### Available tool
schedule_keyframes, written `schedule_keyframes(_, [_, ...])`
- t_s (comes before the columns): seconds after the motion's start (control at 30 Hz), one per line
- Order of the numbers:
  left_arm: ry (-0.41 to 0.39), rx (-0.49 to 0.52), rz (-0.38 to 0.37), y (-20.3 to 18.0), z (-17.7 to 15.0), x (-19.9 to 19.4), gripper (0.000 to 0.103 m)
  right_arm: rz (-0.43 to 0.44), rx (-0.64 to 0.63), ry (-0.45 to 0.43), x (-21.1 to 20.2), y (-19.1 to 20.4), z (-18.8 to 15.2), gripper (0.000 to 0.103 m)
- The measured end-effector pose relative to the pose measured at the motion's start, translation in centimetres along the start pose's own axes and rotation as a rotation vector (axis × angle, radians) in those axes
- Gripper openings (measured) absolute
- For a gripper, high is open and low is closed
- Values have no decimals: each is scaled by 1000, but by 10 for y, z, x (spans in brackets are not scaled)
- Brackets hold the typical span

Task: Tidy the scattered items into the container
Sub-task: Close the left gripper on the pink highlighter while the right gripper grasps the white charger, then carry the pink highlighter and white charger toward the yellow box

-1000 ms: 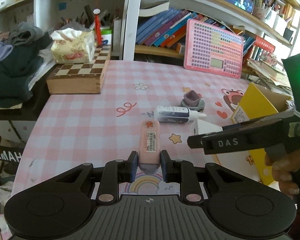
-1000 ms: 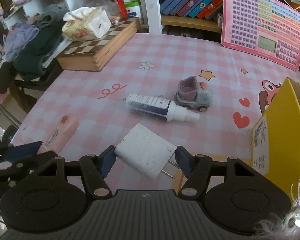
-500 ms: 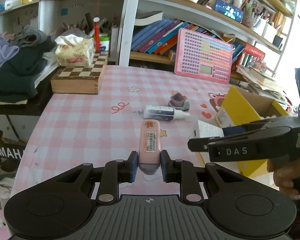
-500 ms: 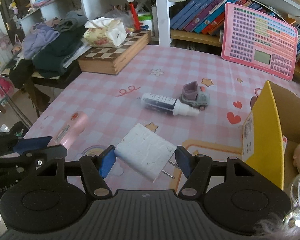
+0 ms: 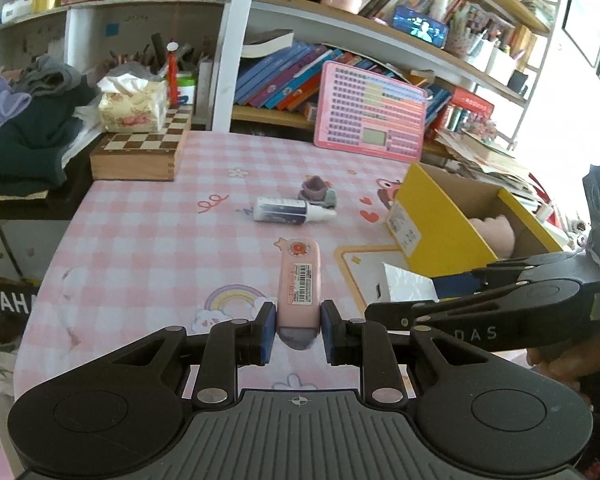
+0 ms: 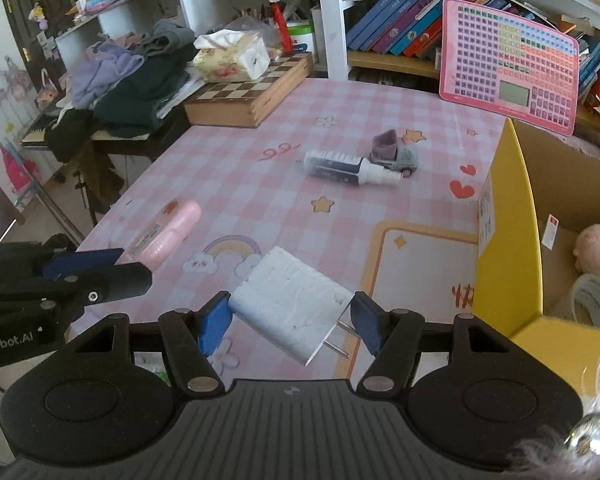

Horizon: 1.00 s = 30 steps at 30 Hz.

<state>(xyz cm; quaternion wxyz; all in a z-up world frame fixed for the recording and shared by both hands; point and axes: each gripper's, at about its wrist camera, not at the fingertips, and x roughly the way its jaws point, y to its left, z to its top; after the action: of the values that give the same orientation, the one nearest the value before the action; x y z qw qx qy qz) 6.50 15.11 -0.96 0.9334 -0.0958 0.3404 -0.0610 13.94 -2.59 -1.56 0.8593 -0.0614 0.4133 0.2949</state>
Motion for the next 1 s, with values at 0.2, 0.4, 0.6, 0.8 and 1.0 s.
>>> schedule_keyframes(0.2, [-11,35,-28,-11,-7,-15,22,-14,5,-21,-21,7,-16,63])
schedule_keyframes(0.4, [-22,94,-64,-27,-14,-29,22,-44,32,-23,-43,6,-40,63])
schedule_keyframes(0.6, [5,127,-121,-39,-21,-29,22,-84,82,-24,-60,-1,-60,63])
schedule_keyframes(0.8, [22,171,-172,-52,-23,-28,22,-127,140,-25,-75,-10,-75,63])
schedule_keyframes(1.0, [36,200,-220,-61,-24,-23,22,-164,170,-31,-86,-16,-84,63])
